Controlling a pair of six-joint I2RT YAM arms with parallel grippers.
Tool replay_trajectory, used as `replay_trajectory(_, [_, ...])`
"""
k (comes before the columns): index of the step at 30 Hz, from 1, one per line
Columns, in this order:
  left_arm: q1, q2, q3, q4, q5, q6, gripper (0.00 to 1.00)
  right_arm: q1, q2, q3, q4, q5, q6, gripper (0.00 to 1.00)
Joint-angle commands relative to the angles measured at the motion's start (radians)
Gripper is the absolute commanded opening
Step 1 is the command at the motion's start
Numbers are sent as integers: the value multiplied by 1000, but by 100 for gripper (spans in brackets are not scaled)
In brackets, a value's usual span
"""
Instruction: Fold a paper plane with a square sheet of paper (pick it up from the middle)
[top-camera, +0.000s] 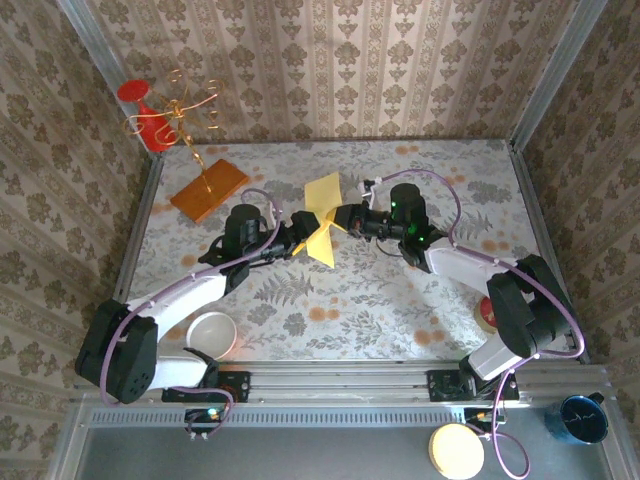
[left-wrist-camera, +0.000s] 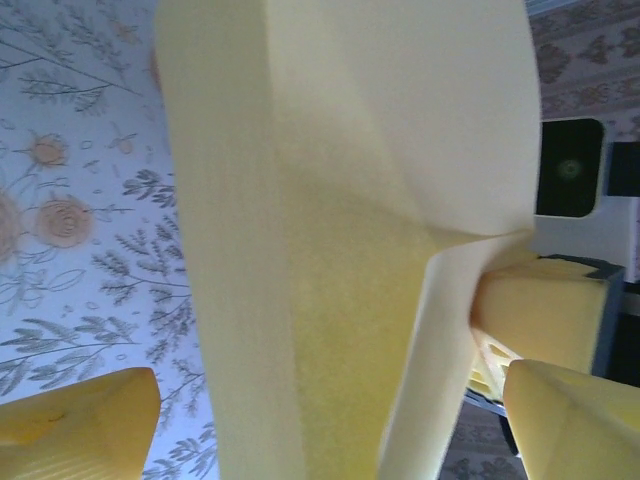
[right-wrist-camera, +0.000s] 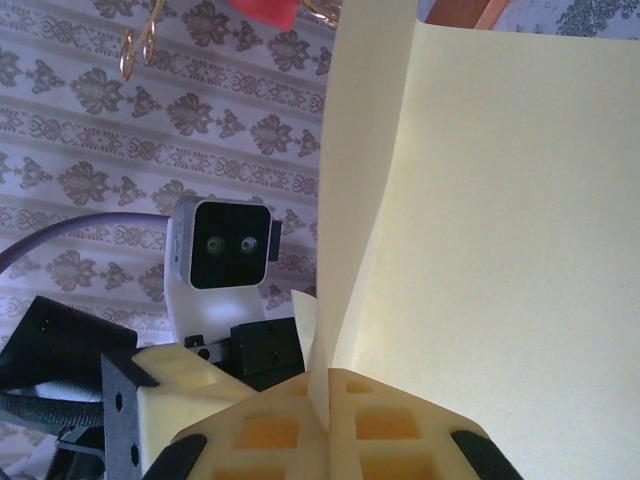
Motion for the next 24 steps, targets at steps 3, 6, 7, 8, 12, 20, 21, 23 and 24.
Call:
replay_trajectory(3, [5,-7,-8,132,75,-66,77,-17,-33,0,35,-33,26,9])
replay_trajectory(6, [5,-1,-3,145,85,-71,66,-22,-33,-6,37,-36,34,9])
replay_trajectory(7, [5,0,-2,146,87,-71,63,-24,-33,-9,41,-35,35,9])
replay_trajectory(8, [5,1,-2,147,88,-71,60,-25,-33,-11,42,-35,35,10])
replay_trajectory(12, [6,3,-2,151,87,-60,50,-28,-32,-14,41,-37,39,10])
replay_trajectory(20, [16,6,-20,158,70,-45,32,-34,-34,-26,29,-39,39,16])
replay_trajectory(21, [18,6,-21,160,72,-42,29,-34,-36,-28,25,-39,37,18])
replay_trajectory(23, [21,8,-20,156,72,-34,23,-38,-41,-36,15,-36,38,21])
replay_trajectory(24, [24,10,-20,153,72,-27,20,-41,-45,-42,10,-33,36,24])
